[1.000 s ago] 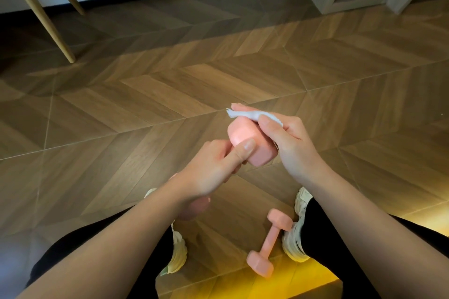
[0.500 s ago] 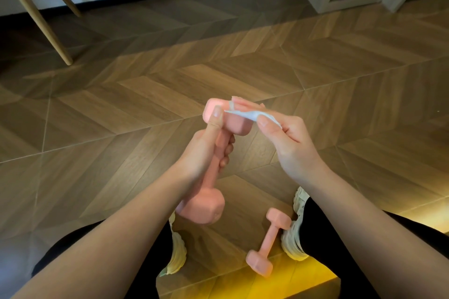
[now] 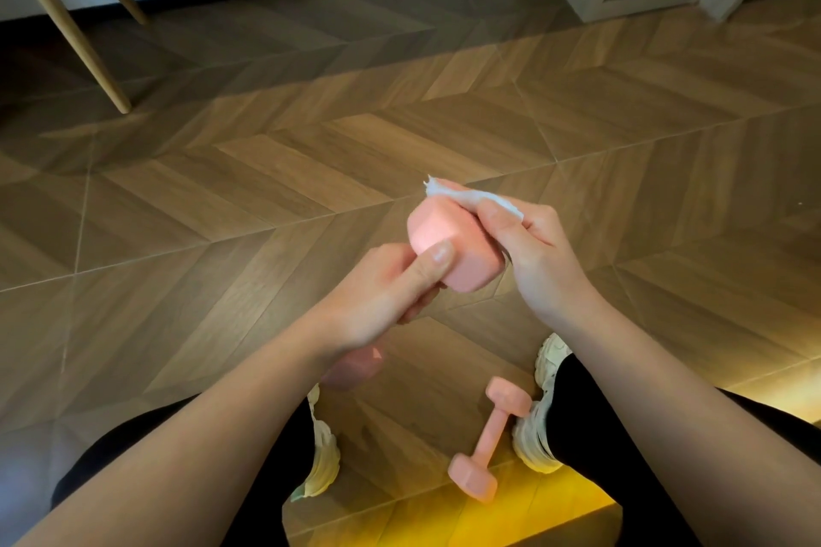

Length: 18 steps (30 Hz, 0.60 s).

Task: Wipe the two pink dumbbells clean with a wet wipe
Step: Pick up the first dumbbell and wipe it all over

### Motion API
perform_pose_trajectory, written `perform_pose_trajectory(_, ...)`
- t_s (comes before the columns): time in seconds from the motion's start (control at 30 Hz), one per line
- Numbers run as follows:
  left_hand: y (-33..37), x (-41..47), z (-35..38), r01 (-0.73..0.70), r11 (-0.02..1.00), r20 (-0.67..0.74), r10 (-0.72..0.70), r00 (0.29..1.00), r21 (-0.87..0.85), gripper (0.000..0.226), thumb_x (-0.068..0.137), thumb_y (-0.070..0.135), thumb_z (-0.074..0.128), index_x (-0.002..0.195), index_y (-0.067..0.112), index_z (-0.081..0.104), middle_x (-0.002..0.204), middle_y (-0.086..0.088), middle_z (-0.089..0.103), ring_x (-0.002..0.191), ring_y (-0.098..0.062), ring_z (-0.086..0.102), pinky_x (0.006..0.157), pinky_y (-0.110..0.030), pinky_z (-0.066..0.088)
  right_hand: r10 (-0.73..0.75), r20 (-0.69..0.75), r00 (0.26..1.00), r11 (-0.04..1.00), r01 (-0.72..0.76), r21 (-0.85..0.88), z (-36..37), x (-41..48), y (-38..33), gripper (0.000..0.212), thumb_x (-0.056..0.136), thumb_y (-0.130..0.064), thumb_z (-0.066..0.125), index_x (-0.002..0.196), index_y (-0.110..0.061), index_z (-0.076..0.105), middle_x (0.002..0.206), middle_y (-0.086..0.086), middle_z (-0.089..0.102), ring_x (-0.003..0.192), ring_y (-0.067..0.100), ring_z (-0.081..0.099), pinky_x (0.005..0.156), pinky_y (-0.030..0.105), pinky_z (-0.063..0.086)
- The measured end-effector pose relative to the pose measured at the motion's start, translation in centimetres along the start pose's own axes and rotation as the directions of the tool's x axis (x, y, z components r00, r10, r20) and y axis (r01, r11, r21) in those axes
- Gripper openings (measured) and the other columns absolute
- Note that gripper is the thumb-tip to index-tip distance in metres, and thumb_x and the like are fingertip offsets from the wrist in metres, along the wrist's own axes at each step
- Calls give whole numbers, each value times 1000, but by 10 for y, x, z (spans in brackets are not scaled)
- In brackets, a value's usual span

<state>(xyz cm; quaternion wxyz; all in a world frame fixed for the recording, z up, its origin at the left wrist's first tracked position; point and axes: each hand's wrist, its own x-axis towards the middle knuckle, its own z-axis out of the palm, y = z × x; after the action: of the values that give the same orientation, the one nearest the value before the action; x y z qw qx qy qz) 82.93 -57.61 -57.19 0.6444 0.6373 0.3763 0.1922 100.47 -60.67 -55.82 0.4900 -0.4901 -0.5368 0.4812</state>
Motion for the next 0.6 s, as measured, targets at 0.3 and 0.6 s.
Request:
perform_pose_trajectory(0.3,-3,7,14,211,960,-82,-229,970,-182,76,61,94,50,70,19,53,65,-1,47,53,-15,36,49,-28,27,-18,17,1000,999,19,-51,5,-1,-4,43,98,-15,35,124,5,62,133,11,62,122,15,58,116,49,31)
perform_pose_trajectory(0.6,6,6,11,121,953,-199,-180,963,-279,70,69,84,42,72,15,52,67,-2,47,54,-13,38,52,-24,32,-81,-7,997,995,81,-55,-2,1,1,39,102,-4,32,127,2,61,133,6,61,132,10,51,108,18,35)
